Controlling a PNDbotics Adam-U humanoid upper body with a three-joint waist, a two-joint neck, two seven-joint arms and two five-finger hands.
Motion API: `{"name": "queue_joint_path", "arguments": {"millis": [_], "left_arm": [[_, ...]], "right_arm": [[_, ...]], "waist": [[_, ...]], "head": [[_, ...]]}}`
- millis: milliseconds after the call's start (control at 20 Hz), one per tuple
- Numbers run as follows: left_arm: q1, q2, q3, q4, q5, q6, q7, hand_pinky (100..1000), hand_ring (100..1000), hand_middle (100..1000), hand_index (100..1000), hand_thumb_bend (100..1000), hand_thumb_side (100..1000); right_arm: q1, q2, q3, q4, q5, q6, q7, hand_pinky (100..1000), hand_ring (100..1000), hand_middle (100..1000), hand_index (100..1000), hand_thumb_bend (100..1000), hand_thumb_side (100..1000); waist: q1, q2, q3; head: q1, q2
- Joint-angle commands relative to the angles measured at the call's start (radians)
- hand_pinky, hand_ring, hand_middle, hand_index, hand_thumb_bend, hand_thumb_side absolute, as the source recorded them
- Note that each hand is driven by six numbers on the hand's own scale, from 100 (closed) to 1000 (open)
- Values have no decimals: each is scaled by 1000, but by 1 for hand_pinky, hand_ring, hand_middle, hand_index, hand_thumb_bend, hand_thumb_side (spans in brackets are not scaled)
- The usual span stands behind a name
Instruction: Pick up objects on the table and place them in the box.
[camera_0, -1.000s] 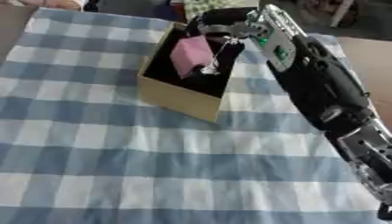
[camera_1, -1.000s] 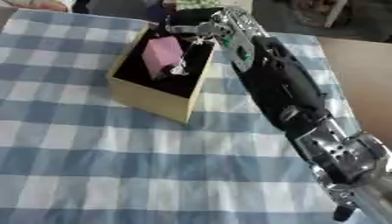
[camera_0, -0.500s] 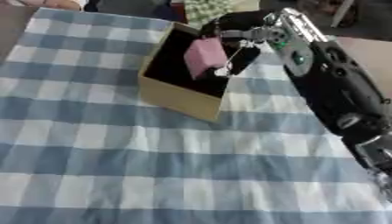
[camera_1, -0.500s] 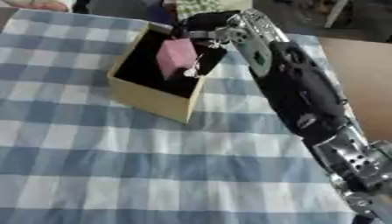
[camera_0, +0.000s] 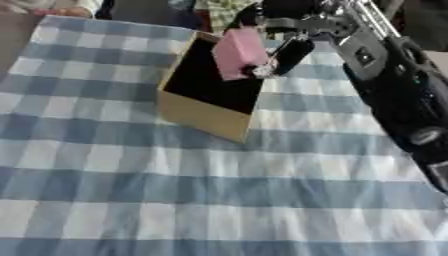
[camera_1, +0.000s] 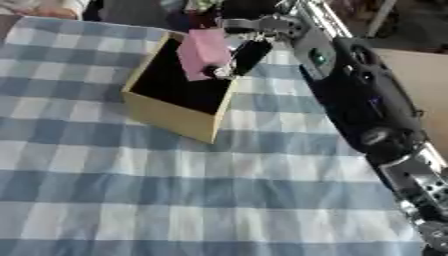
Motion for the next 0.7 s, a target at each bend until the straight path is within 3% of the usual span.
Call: {"name": "queue_joint_path", "arguments": {"millis": [50,200,250,350,400,600,700], "left_arm": [[-5,10,3,-16,-3,-2,-6,474,610,576,696,201,879],[-5,8,3,-16,-3,-3,-7,475,610,576,696,201,879],[-5,8,3,-16,-3,-3,-7,475,610,576,696,202,880],[-5,7,2,-16,-1,-3,-8,474,611,576,695,202,880],[-5,6,1,-16,-1,-3,-8,474,611,576,695,201,880],[-5,5,1,-16,1,-3,-9,472,610,575,695,199,882],[-4,6,2,-16,2,-3,-7,472,610,575,695,198,882]], "right_arm": [[-14,-38,-11,-30,-20,-15,21,931,888,837,945,381,707],[-14,-32,-6,-31,-8,-18,11,928,881,830,939,370,706],[-15,-30,-4,-28,0,-17,9,934,893,842,946,395,739],[-19,-25,0,-21,25,-15,2,946,922,864,962,537,891],[-20,-21,2,-16,42,-15,-5,943,922,864,963,556,911],[-18,-5,7,4,86,-21,-53,938,903,849,958,506,872],[-15,-2,0,-3,65,-21,-74,937,895,831,946,410,799]], "waist": [[10,-23,-1],[11,-24,1],[10,-23,1],[9,-22,2],[8,-21,3],[7,-14,8],[6,-12,9]], "head": [[2,-2],[-2,-7],[-2,-7],[-3,-5],[-4,-4],[-4,-1],[-1,5]]}}
